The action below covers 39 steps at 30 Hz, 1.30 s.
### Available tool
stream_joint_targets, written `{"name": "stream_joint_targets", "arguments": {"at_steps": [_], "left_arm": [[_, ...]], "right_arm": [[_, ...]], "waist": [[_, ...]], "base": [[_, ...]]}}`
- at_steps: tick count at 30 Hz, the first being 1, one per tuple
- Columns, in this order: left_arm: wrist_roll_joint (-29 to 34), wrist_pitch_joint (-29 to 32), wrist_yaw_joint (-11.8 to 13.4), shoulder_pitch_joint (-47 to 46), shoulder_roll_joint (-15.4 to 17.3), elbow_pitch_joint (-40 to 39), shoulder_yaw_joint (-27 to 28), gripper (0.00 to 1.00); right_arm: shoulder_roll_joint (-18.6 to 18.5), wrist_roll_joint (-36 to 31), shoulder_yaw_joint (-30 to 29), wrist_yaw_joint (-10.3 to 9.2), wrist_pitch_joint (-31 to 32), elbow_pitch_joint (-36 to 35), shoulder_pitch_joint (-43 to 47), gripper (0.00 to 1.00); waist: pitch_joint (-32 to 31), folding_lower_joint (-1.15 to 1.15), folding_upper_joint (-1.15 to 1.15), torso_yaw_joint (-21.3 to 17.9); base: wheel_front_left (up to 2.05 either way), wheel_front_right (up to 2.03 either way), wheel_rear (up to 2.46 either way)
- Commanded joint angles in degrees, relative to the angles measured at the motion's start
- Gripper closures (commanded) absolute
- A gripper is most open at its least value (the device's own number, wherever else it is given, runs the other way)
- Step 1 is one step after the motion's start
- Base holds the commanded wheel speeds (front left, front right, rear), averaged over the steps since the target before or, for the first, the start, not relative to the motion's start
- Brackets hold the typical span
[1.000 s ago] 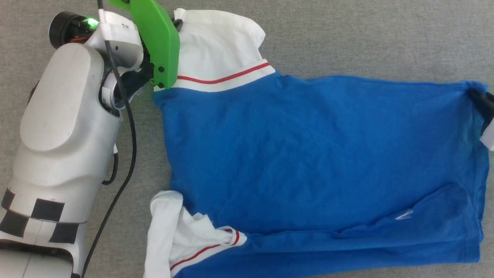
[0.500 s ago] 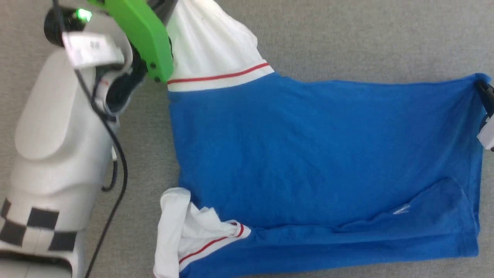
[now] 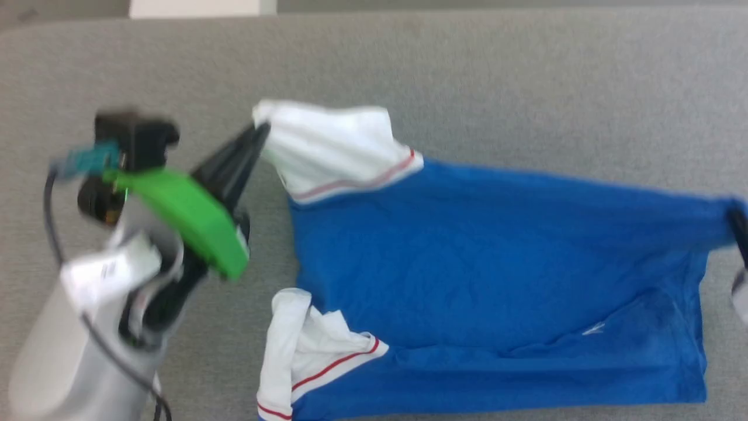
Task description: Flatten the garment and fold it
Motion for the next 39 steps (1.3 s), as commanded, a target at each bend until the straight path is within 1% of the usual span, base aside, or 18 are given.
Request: {"name": "stream_joint_targets", "arguments": {"at_steps": [1,7,11,18,21,25,27,33,37,38,39], "left_arm": [[-1.4,-0.1,1.8,5.5,1.0,-4.3,1.2,1.00],[-3.5,0.3,5.5,18.7,2.9,-11.2,3.1,1.00],[-6.2,0.1,7.6,27.0,2.2,-13.9,3.6,1.00],[-10.2,-0.2,9.8,37.9,1.9,-16.2,5.4,1.00],[-11.3,0.3,10.3,40.6,1.9,-17.0,5.3,1.00],[-11.5,1.1,10.3,41.6,1.4,-16.2,3.5,1.00],[-12.0,1.3,9.9,40.9,0.4,-14.6,2.3,1.00],[-11.8,2.4,8.5,36.7,-1.7,-6.4,-0.8,1.00],[-11.9,2.7,8.3,34.2,-3.0,-0.9,-1.6,1.00],[-11.6,2.4,8.2,33.6,-3.1,0.3,-1.7,0.62],[-11.4,1.9,8.2,33.2,-3.3,1.1,-1.6,0.18]], "right_arm": [[1.4,0.7,-1.3,-0.08,0.7,-2.4,3.6,1.00],[3.8,1.9,-3.2,-0.08,1.9,-5.9,9.9,1.00],[4.9,2.8,-4.7,-0.08,3.0,-6.7,13.5,1.00],[5.5,4.2,-8.2,-0.08,4.7,-7.0,19.1,1.00],[5.6,4.9,-8.4,-0.08,4.6,-5.8,20.5,1.00],[5.6,4.9,-6.6,-0.08,3.9,-3.4,21.3,1.00],[5.6,4.7,-5.2,-0.08,3.4,-1.9,21.2,1.00],[5.6,2.5,-1.8,-0.08,2.0,2.6,19.7,1.00],[5.6,1.2,-0.9,-0.08,1.3,5.7,18.3,1.00],[5.6,0.9,-0.7,-0.08,1.0,6.4,18.0,0.97],[5.6,0.7,-0.5,-0.08,0.8,6.9,17.7,0.82]], "waist": [[-3.9,0.00,0.00,1.5],[-6.3,0.00,0.00,1.7],[-7.7,0.00,0.00,1.9],[-8.7,0.00,0.00,2.0],[-9.0,0.00,0.00,2.0],[-9.2,0.00,0.00,2.0],[-9.1,0.00,0.00,2.1],[-8.8,0.00,0.00,2.0],[-8.5,0.00,0.00,1.9],[-8.4,0.00,0.00,1.8],[-8.4,0.00,0.00,1.7]], "base": [[0.00,0.00,0.00],[0.00,0.00,0.00],[0.00,0.00,0.00],[0.00,0.00,0.00],[0.00,0.00,0.00],[0.00,0.00,0.00],[0.00,0.00,0.00],[0.00,0.00,0.00],[0.00,0.00,0.00],[0.00,0.00,0.00],[0.00,0.00,0.00]]}}
